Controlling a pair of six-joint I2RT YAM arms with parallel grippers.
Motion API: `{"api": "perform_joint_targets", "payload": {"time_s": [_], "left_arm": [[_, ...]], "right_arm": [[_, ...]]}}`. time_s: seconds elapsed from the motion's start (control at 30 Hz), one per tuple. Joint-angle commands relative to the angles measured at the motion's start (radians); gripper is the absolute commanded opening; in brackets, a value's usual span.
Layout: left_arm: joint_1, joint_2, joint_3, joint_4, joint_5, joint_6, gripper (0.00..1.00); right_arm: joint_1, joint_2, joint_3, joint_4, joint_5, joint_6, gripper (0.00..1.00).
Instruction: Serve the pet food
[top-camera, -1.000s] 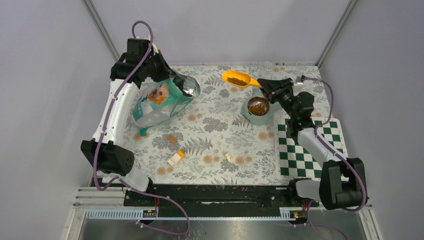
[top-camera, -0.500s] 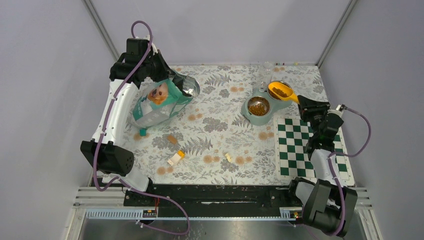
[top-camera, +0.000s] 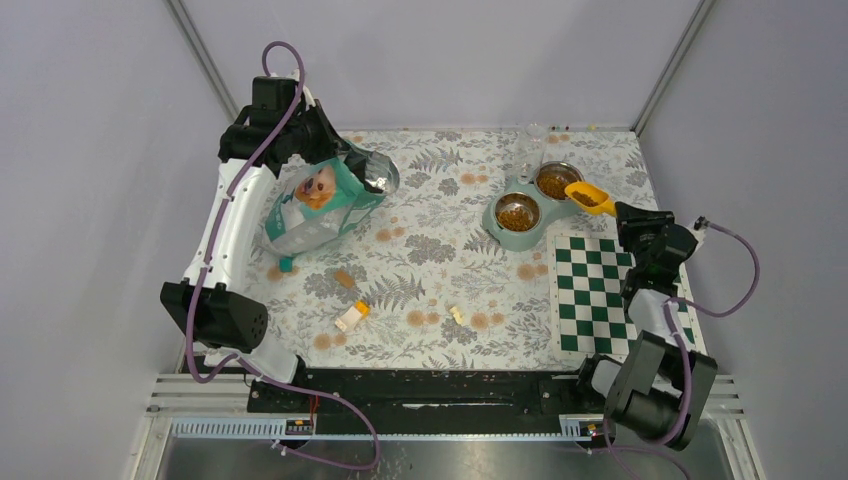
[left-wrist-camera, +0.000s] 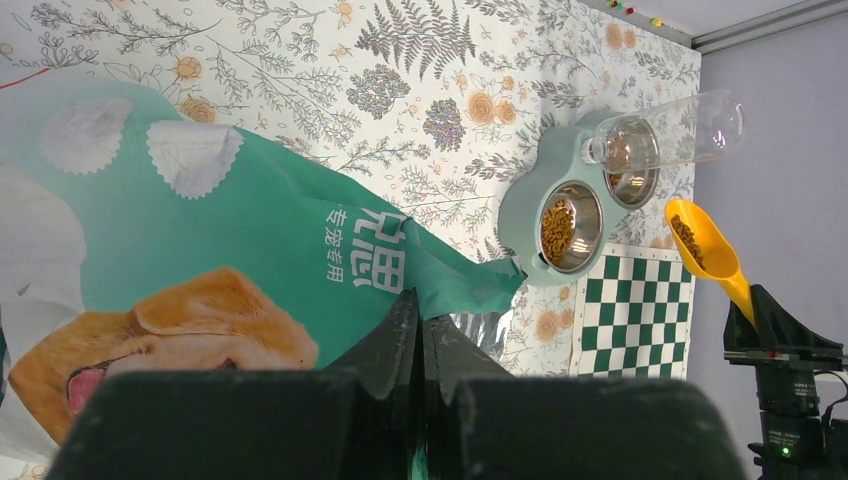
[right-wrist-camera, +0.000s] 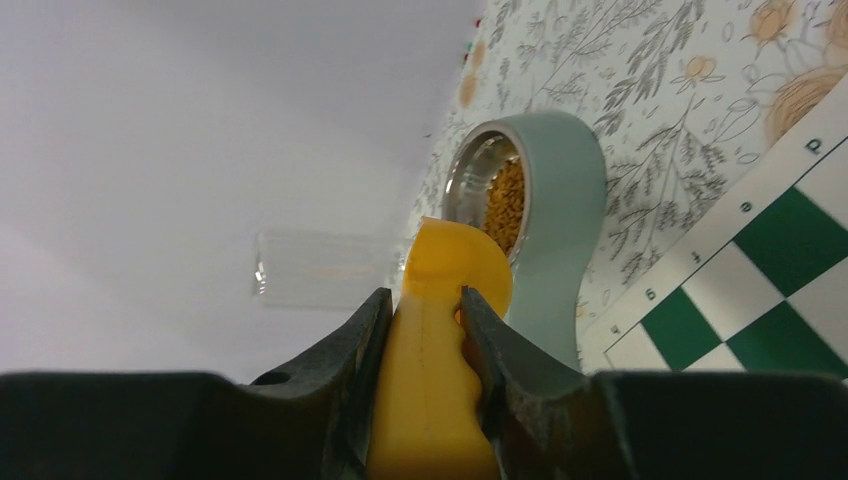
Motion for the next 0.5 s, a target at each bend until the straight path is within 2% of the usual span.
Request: {"api": "perform_joint_targets", "payload": {"time_s": [0.0, 0.2, 0.47], "left_arm": [[0.004, -0.09, 0.015, 0.12, 0.005, -0.001, 0.0], [0.006, -0.077, 0.019, 0.121, 0.007, -0.003, 0.0], [0.005, -0.069, 0.02, 0.121, -0.001, -0.004, 0.0]], "right_arm": [[-0.004, 0.06, 0.091, 0.016, 0.05, -0.134, 0.0], [-0.003, 0.177, 0.184, 0.034, 0.042, -0.183, 0.0], [0.042, 0.256, 0.335, -0.073, 0.096, -0.34, 0.0]]}}
